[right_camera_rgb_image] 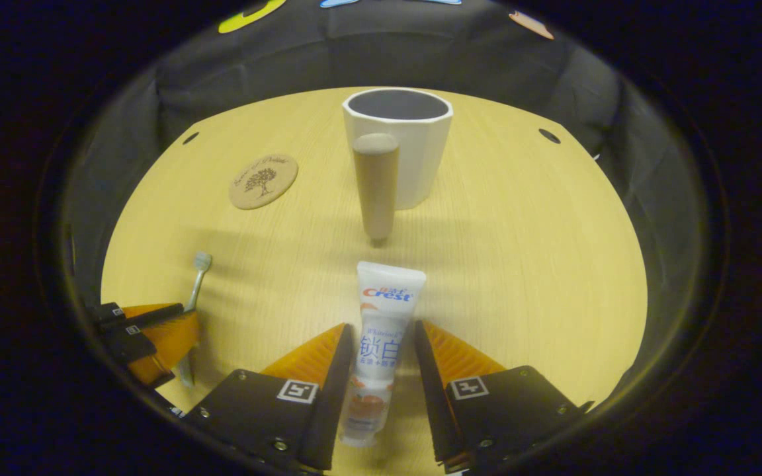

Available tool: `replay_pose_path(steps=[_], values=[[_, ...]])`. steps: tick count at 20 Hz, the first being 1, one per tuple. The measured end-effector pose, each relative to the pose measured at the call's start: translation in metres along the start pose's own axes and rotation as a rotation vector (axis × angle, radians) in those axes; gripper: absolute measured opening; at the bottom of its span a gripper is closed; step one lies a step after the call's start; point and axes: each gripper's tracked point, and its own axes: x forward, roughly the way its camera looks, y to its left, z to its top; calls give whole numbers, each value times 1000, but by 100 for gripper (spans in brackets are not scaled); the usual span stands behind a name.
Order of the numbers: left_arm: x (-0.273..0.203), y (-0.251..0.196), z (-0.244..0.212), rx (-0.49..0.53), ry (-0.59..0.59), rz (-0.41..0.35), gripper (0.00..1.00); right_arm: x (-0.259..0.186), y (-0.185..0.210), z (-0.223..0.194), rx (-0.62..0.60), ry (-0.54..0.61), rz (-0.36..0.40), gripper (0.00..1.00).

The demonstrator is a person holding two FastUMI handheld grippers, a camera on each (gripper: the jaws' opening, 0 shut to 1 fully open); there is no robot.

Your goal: Put the toothbrush and toothpaste on the desktop into the cup, then pick up the cup and place it on the coaster on the desktop.

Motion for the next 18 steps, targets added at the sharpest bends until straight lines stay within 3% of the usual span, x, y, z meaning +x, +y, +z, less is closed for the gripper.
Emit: replay_pose_path(steps=[2, 6, 11, 18], values=[[0, 0, 1, 12, -9, -15, 22, -3, 1, 0, 16, 0, -6, 37], [1, 0, -2, 41, -20, -22, 13, -2, 1, 0, 24, -20, -2, 23], [0, -1, 3, 65, -66, -33, 9, -1, 1, 2, 47, -45, 31, 20], [-25, 0, 25, 19, -179, -84, 9, -22, 3, 10, 78, -118, 87, 20]])
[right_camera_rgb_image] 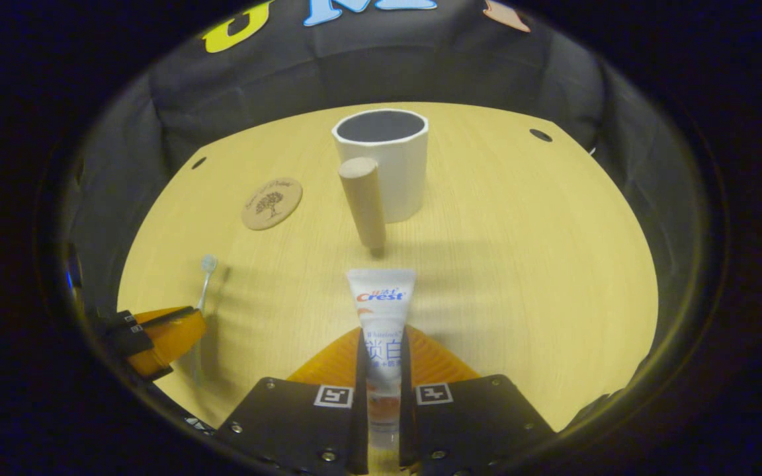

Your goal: Put the toothbrush and toothpaste on the desktop into the cup, then pick up the cup and place it on the coaster on the desktop.

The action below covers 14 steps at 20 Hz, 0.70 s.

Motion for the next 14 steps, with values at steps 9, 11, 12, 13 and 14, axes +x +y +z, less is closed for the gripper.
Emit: replay_pose_path(steps=[9, 11, 12, 13, 14], values=[[-35, -9, 39, -52, -163, -60, 9, -52, 27, 44, 12, -203, 136, 20], [-39, -12, 53, -63, -203, -70, 7, -60, 35, 61, 7, -263, 158, 20], [-41, -12, 61, -69, -224, -76, 9, -64, 39, 71, 2, -290, 168, 19], [-43, -13, 69, -73, -245, -80, 9, -66, 42, 78, -5, -315, 178, 19], [-45, -14, 77, -72, -269, -81, 9, -69, 44, 87, -10, -346, 185, 19]])
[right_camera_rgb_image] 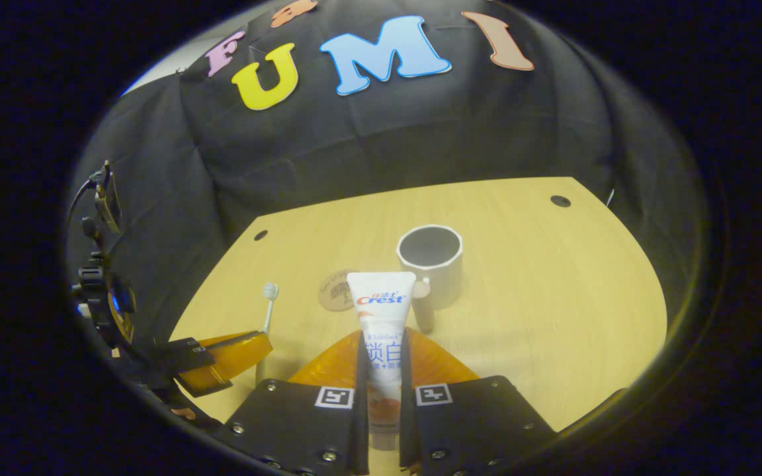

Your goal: Put the toothbrush and toothpaste on the desktop into the cup, then pick up the cup and place it on the coaster on the desktop.

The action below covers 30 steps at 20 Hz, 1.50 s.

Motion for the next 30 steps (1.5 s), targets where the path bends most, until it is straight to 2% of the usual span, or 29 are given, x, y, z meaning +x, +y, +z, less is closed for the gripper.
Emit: replay_pose_path(steps=[5, 18, 24, 30], values=[[2, -15, 49, 29, -124, -26, 9, 3, 12, 50, -41, -155, 38, 19], [7, -58, 142, 21, -353, -124, 8, 42, 3, 157, -86, -393, 62, 19], [-4, -64, 160, 32, -431, -113, 8, 78, -23, 173, -108, -442, 9, 19], [-7, -69, 159, 21, -432, -104, 8, 111, -38, 171, -181, -465, -24, 19]])
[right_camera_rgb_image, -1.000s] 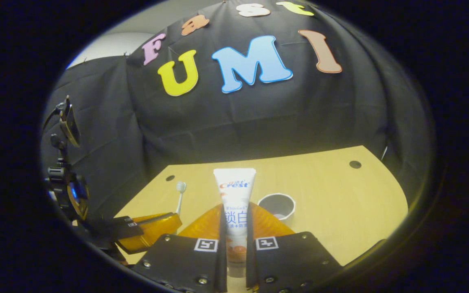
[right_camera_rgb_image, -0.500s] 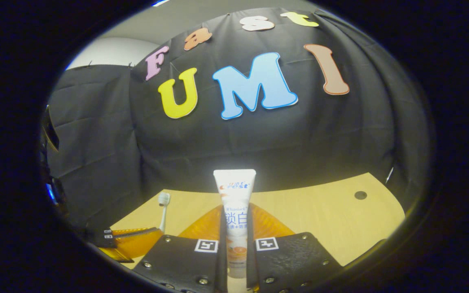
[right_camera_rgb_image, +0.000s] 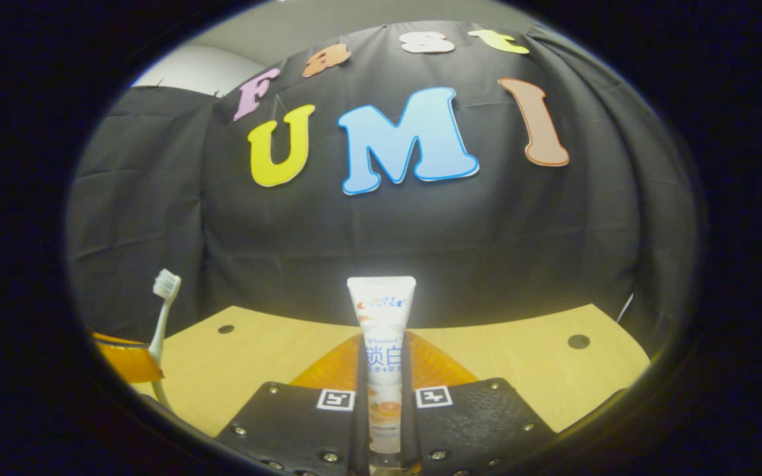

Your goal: Put the toothbrush and toothpaste on the desktop into the cup, then pick up the cup and place it on the coaster on the desktop.

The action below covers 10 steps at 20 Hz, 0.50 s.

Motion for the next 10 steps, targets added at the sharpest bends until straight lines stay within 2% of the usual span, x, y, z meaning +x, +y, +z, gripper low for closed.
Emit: replay_pose_path(steps=[6, 10], values=[[3, 6, -10, -21, 24, 25, 8, 8, -6, -37, -10, 97, 2, 19], [3, 10, -13, -21, 40, 32, 8, 3, -5, -47, -13, 128, 6, 22]])
